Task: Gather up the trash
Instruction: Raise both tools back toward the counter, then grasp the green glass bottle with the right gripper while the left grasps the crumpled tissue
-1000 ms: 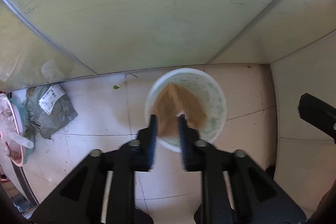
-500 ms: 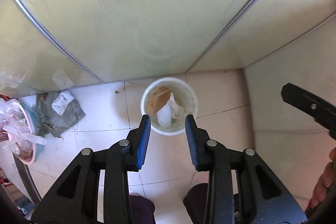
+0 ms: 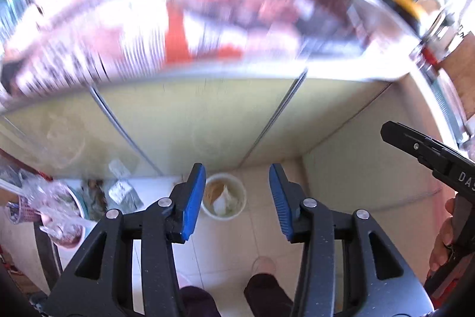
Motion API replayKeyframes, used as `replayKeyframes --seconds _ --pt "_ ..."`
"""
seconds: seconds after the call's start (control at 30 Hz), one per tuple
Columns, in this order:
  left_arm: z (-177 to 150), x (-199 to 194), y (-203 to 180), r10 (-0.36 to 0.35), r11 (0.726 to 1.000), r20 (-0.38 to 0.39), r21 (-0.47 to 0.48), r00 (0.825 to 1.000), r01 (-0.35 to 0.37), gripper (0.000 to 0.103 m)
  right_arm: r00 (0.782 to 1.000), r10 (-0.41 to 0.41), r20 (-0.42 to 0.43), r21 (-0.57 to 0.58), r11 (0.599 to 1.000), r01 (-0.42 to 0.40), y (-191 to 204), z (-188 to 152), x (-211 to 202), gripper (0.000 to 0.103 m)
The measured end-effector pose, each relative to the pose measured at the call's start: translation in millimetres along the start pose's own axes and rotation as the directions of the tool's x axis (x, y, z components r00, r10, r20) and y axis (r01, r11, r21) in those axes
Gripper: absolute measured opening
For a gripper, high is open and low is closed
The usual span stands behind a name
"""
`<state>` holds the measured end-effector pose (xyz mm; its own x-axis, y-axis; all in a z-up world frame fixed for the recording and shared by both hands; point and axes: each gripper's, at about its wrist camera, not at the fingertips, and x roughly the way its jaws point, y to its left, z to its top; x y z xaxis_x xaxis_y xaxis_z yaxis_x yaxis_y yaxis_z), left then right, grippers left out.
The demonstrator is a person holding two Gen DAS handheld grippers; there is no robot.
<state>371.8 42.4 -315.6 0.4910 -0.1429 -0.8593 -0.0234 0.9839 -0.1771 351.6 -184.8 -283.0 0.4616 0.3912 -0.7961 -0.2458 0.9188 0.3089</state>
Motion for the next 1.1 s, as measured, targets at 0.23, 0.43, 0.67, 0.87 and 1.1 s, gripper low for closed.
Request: replayKeyframes --seconds 0.23,0.43,0.67,0.87,1.1 --pt "38 -108 -38 0.013 1.0 0.173 -0.007 0.985 -0.012 0.049 0.991 0.044 0.129 -0.103 0.994 -0.03 27 31 -86 0.044" --pt "55 -180 -68 0.04 0.999 0.304 -0.045 0.952 -0.028 0.056 0.974 0.098 0.205 -0.192 0.98 -0.058 48 55 -148 0.046" --pt "73 -222 -72 0.098 0.994 0.397 -0.082 0.913 -0.071 0.068 0.947 0.13 0.295 -0.249 0.967 -0.055 58 77 -187 0.06" --pt "100 -221 -45 0.104 0.991 0.422 -0.118 0.9 -0.06 0.085 0.933 0.134 0.333 -0.25 0.967 -0.049 60 100 -183 0.066" --pt "162 -182 10 0.078 0.993 0.413 -0.115 0.907 -0.033 0.086 0.932 0.089 0.352 -0.205 0.979 -0.016 72 142 -142 0.066"
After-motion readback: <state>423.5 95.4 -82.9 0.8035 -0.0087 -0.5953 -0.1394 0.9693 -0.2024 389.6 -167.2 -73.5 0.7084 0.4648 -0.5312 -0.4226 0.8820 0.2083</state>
